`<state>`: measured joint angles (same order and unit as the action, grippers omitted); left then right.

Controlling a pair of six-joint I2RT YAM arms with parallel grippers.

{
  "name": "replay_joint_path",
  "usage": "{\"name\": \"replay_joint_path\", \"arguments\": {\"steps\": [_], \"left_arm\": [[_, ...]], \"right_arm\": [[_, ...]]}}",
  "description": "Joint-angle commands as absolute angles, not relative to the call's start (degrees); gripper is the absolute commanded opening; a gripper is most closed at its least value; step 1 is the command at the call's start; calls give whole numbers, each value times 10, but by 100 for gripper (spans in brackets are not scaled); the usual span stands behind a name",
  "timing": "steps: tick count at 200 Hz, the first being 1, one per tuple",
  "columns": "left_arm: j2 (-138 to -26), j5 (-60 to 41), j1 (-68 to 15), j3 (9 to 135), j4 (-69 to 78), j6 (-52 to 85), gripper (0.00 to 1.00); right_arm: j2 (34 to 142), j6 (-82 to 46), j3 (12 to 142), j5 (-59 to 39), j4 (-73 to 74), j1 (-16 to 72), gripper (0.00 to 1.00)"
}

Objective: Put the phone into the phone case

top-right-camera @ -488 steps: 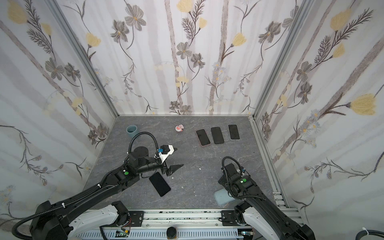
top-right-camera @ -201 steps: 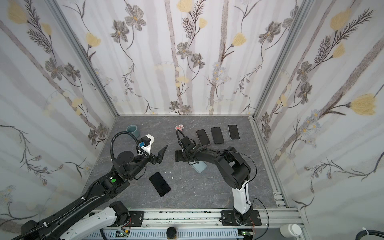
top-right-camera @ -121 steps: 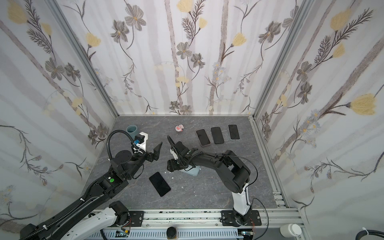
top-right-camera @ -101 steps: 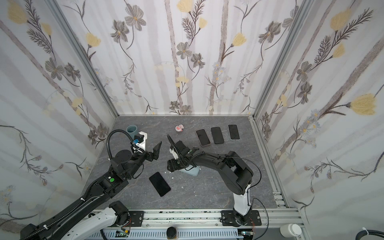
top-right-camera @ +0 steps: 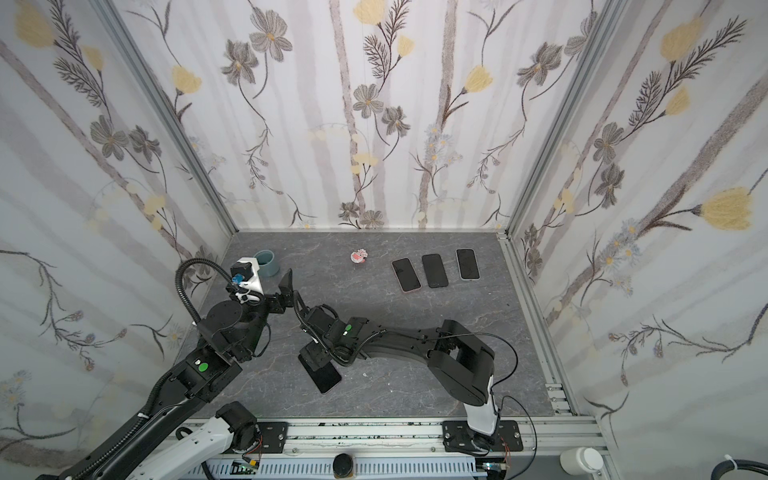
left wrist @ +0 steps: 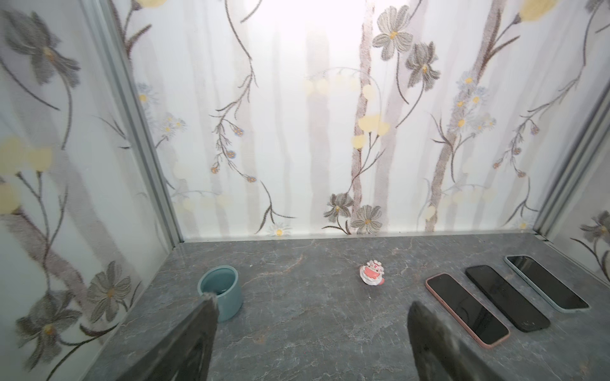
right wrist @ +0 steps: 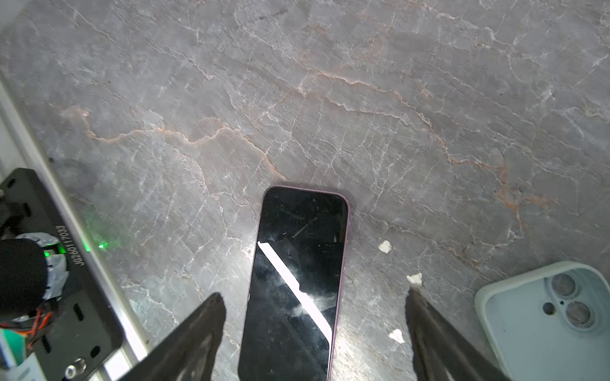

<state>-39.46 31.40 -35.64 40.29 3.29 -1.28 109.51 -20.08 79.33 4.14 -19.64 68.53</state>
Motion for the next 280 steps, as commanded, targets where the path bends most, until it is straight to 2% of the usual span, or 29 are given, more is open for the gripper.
{"name": "replay_joint_path", "arguments": {"steps": [1,78,190,242,280], "left_arm": [[-372,383,-355,406,18,-3,90],[-321,411,-354,386,15,-1,90],[-326,393,-354,379,21,-8,90],[-370,381,-352,384,43,-14,90],[-394,361,-349,395,46,2,90]], "right_arm": [[1112,-236,806,99,-223,708,87],[1165,-277,823,93,-265,744,90],[1223,-302,862,109,-352,743,80],[1214,-315,849,103,-353,737,71],[1192,-321,819,99,-334,730,58]]}}
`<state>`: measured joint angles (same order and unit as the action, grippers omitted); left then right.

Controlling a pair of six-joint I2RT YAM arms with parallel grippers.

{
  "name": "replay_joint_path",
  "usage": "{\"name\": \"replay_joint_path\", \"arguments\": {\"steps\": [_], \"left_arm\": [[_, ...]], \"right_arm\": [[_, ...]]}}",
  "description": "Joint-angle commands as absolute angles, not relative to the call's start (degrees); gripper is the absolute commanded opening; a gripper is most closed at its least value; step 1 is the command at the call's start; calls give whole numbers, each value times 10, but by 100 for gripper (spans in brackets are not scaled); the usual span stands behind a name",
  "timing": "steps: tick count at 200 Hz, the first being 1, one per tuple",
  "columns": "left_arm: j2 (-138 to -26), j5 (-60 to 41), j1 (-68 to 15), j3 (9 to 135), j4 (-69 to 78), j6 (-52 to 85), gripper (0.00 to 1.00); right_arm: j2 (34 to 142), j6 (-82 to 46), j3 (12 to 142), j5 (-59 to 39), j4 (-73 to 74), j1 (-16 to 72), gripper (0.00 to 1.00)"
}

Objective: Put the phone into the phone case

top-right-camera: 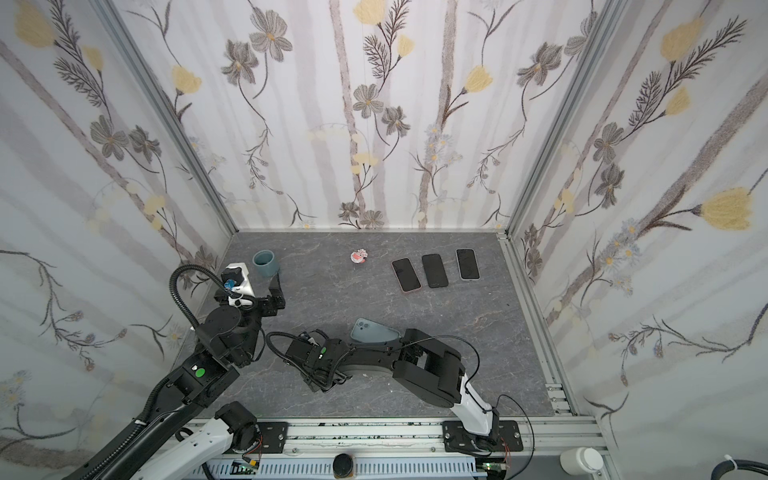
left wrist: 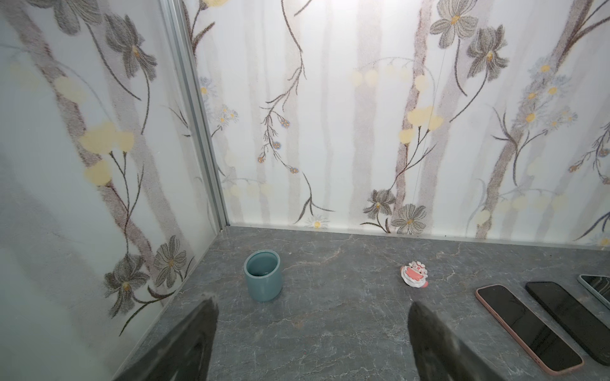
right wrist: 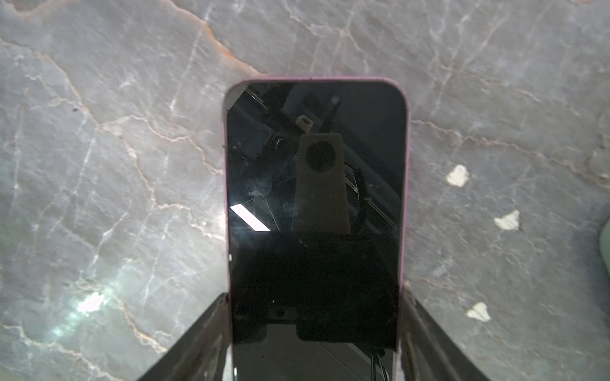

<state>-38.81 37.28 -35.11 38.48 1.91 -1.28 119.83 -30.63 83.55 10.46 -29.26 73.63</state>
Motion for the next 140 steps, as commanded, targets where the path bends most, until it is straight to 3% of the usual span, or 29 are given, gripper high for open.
{"name": "replay_joint_path", "arguments": {"steps": [1,73,140], "left_arm": [[-394,361,-349,396,46,3,90],[-450,291,-335,417,-22,48,91],[-537,147,-263,465,-83,116,92]], "right_arm": [[1191,-321,818,99,-334,730,57],[1124,-314,764,100,-282,709,40],[1062,-308,718,105,-222,705,37]]}}
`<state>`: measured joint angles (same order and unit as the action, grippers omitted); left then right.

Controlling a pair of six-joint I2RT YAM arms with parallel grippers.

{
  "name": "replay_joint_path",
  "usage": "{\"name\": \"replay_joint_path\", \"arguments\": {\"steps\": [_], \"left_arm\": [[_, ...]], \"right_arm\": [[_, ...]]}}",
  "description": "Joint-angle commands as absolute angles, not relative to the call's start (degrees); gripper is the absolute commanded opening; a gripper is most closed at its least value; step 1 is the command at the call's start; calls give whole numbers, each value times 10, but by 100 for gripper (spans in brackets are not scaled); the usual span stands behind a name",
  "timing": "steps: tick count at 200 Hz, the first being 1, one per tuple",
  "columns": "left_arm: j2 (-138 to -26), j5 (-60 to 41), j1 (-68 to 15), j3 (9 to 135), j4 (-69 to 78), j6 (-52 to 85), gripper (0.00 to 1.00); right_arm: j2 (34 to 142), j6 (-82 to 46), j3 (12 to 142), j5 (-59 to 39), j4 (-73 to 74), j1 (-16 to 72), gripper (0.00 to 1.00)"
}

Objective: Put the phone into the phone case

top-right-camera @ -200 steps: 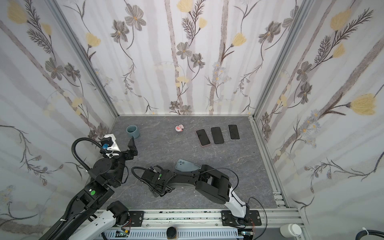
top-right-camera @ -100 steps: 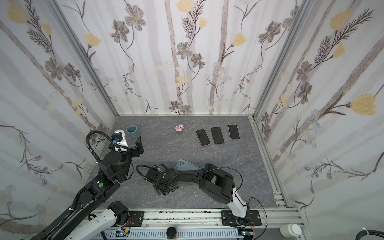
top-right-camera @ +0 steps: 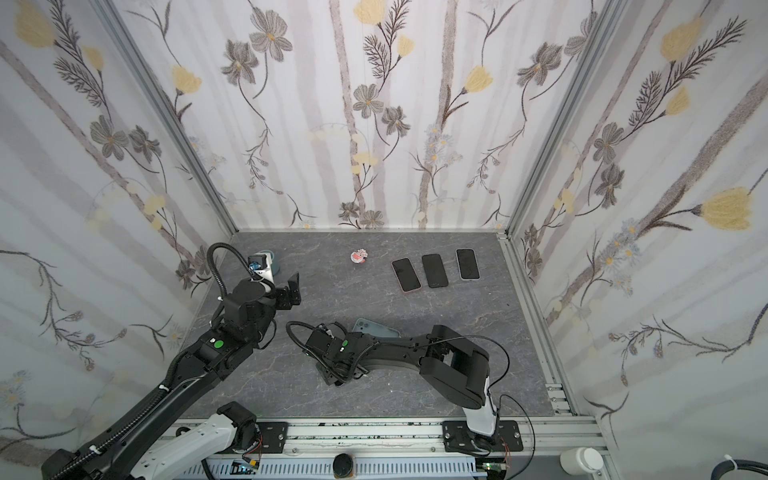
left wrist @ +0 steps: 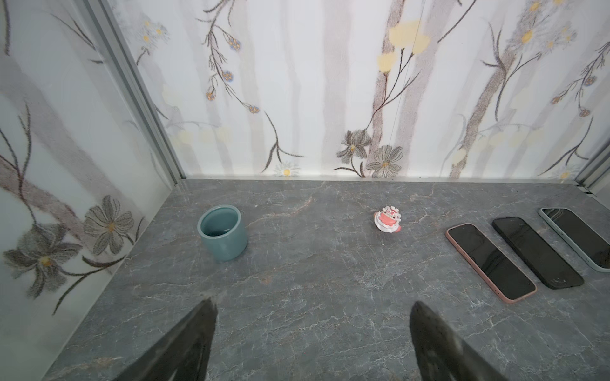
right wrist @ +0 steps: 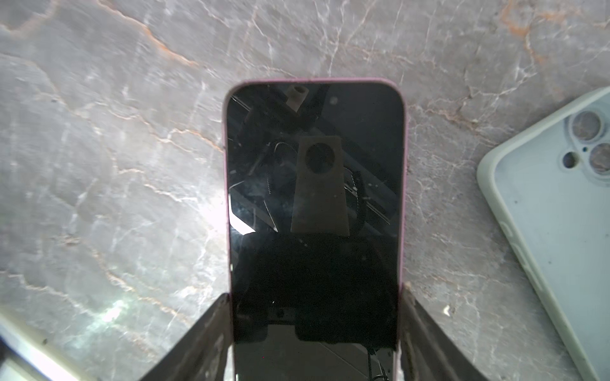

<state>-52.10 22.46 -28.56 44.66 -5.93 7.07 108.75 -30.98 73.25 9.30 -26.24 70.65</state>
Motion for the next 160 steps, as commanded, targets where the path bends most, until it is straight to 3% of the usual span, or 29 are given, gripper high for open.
{"name": "replay_joint_path", "arguments": {"steps": [1,61,136,160], "left_arm": [[-538,144,-262,466,-84,117,92],[-577,4,-213,508,-131,167,91],[-640,-277,-192,550,-164,193,88],[-678,-368,-192,557,-175,204,83]], "right_arm": [[1062,-308,717,105,-221,705,36],[992,-295,673,125,-178,685,36],[885,-249,576,120,-85,627,36],[857,-229,564,135,-73,617,36]]}}
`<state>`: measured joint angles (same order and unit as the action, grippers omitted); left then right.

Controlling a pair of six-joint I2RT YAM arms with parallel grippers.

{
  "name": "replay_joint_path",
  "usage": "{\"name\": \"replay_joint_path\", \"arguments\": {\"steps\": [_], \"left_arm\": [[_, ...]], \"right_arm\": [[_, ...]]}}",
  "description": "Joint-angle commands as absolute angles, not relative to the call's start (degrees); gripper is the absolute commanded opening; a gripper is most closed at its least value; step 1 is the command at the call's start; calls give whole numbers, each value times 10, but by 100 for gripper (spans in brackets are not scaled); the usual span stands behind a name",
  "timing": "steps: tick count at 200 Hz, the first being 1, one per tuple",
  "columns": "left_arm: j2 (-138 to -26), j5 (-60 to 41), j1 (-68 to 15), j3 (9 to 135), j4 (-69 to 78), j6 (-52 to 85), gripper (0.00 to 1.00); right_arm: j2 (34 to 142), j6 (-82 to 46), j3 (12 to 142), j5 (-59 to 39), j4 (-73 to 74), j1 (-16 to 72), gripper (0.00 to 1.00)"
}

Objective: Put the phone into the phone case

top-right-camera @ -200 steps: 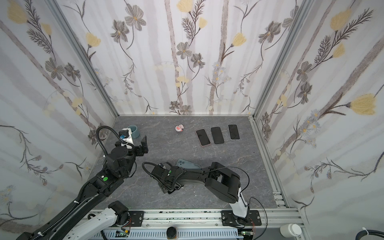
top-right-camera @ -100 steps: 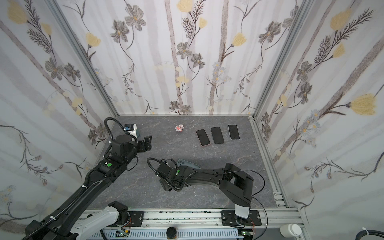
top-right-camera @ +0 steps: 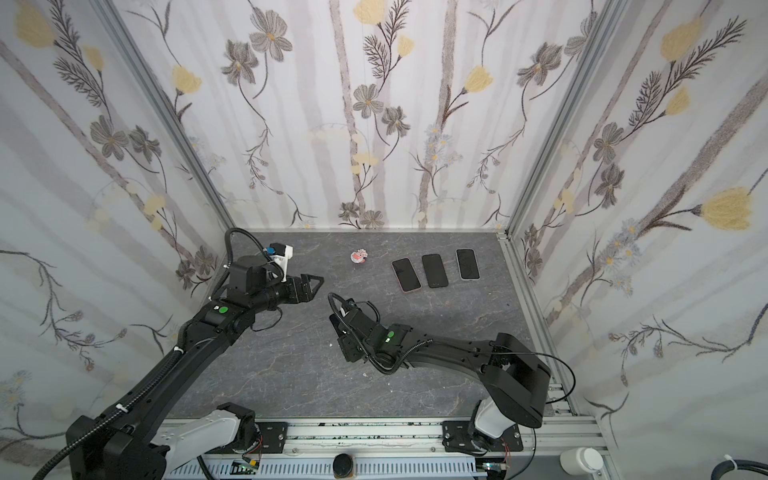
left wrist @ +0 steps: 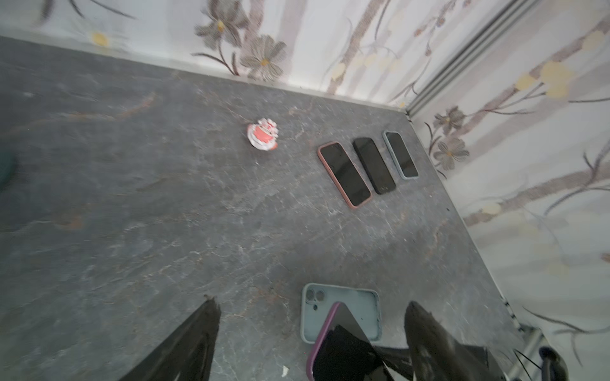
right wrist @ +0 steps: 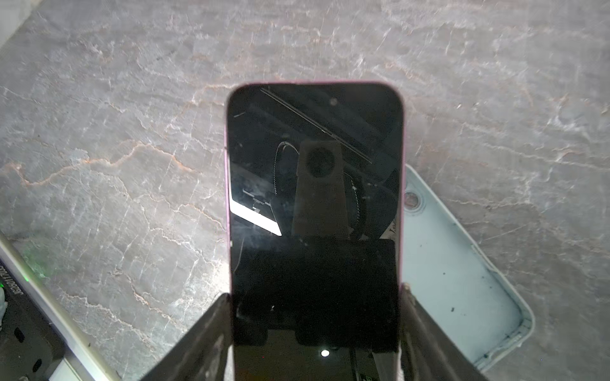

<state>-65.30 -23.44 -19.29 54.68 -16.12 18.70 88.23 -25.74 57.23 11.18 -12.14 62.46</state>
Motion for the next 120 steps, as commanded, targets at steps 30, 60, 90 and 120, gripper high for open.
{"name": "replay_joint_path", "arguments": {"steps": [30,60,90,120], "left_arm": [[-715,-445,-192,562,-181,217,76],[-718,-498,-192,551,-157,230,68],[-732,-515,-192,543,-148,234,57],[-735,-514,-192,538,-150,234,50]], "right_arm": [[827,-219,553,152,-54,610,36],[816,-211,552,155,-43,610,36],[799,-207,540,139,-16,610,36],[790,-205,537,130,-8,610,36]]}}
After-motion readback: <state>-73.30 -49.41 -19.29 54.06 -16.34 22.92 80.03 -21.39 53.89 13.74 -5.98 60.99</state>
